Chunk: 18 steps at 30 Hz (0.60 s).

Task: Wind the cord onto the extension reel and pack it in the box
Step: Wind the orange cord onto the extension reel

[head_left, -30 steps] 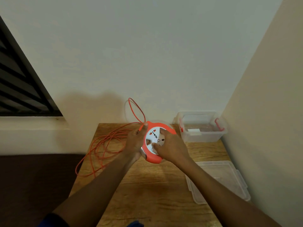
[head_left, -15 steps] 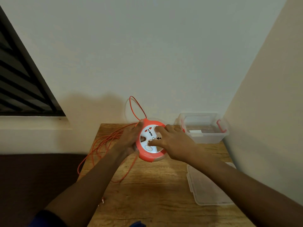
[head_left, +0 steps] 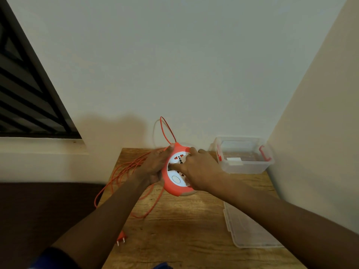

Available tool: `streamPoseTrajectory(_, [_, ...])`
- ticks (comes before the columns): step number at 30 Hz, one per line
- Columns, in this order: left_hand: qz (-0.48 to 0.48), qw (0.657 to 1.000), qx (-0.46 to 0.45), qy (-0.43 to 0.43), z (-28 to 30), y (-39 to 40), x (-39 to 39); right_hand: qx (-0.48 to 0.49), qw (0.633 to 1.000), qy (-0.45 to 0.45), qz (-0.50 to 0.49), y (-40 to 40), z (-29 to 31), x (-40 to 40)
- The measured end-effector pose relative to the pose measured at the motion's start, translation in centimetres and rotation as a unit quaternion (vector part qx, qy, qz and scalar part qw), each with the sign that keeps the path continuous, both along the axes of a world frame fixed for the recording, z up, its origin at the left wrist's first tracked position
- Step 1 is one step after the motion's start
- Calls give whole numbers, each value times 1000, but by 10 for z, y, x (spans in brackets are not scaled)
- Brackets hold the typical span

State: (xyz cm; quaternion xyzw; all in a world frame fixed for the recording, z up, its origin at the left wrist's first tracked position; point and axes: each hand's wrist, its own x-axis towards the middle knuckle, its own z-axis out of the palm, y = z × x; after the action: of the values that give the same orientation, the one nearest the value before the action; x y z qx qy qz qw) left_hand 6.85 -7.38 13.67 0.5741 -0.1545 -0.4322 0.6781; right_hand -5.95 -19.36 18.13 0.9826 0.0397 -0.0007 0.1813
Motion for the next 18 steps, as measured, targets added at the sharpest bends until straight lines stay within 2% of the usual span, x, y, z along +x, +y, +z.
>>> streamPoseTrajectory(2, [10,1000,-12,2,0,0,0,22,999,-43,-17,2,-3,0])
streamPoseTrajectory(5, [52,997,-59,11,3,-5,-2,122,974,-152,-112,5,-4,5])
streamPoseTrajectory(7, [70,995,-65,11,5,-8,-3,159,956,-177,-172,9,-4,9])
streamPoseTrajectory(10, [77,995,-59,25,2,-10,-1,145,953,-187,-190,12,-7,11])
streamPoseTrajectory(14, [82,995,-51,24,3,-10,1,114,964,-172,-169,10,-1,10])
streamPoseTrajectory(18, [97,994,-48,31,4,-9,6,54,980,-188,-24,6,11,2])
